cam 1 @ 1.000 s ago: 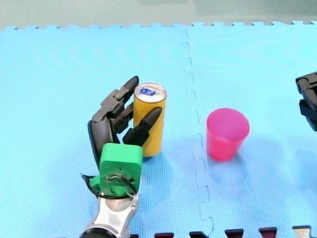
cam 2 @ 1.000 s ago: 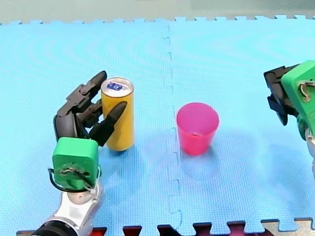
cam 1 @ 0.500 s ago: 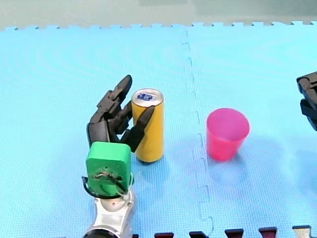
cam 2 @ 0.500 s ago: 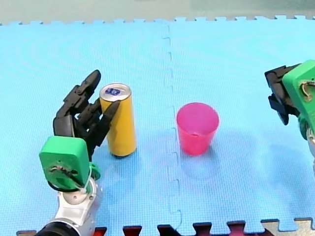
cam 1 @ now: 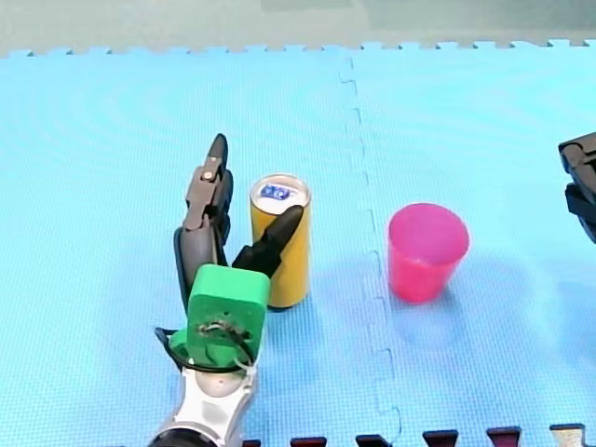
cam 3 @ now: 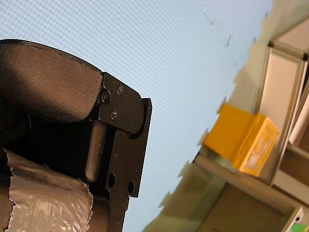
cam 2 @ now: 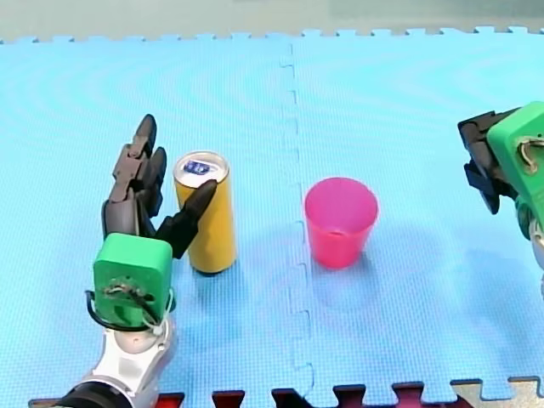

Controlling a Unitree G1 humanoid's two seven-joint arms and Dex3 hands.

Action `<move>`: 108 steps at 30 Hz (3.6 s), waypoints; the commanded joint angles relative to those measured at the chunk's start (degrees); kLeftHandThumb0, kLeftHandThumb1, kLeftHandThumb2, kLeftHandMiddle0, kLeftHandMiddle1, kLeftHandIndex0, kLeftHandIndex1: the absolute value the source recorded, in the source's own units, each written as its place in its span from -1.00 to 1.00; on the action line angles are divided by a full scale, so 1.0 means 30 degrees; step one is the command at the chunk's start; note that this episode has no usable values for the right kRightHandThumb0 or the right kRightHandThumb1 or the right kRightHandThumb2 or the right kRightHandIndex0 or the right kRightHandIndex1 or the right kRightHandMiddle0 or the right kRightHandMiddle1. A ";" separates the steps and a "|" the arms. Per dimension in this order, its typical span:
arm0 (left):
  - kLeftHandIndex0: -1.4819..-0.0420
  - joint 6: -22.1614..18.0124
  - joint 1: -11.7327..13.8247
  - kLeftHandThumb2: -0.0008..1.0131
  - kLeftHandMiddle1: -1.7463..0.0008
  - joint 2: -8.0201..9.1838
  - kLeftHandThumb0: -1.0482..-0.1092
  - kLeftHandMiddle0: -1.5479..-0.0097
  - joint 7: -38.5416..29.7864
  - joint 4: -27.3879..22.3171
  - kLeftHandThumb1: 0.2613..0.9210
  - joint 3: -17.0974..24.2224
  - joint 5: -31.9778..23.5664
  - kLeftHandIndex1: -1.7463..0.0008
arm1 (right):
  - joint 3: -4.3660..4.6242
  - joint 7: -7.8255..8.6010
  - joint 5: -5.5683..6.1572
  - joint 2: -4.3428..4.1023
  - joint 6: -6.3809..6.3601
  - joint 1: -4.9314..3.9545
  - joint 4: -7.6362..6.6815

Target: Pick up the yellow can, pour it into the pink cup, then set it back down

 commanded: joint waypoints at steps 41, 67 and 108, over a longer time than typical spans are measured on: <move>0.67 0.2335 0.4866 -0.97 1.00 0.3680 -1.00 0.62 -0.1748 -0.4286 0.93 -0.1596 0.1248 1.00 | 0.0349 -0.0629 -0.0100 0.0341 0.0224 -0.0388 -0.0085; 0.68 0.2509 0.4941 -1.00 1.00 0.3810 -1.00 0.65 -0.2175 -0.4073 0.97 -0.1882 0.1071 1.00 | 0.0179 -0.0238 -0.0033 0.0316 0.0226 -0.0362 0.0063; 0.65 0.5139 0.1099 -1.00 0.99 0.2789 -0.86 0.56 -0.5206 -0.2761 0.51 -0.2631 0.0494 1.00 | 0.0293 -0.0438 -0.0213 0.0376 -0.0069 -0.0294 0.0091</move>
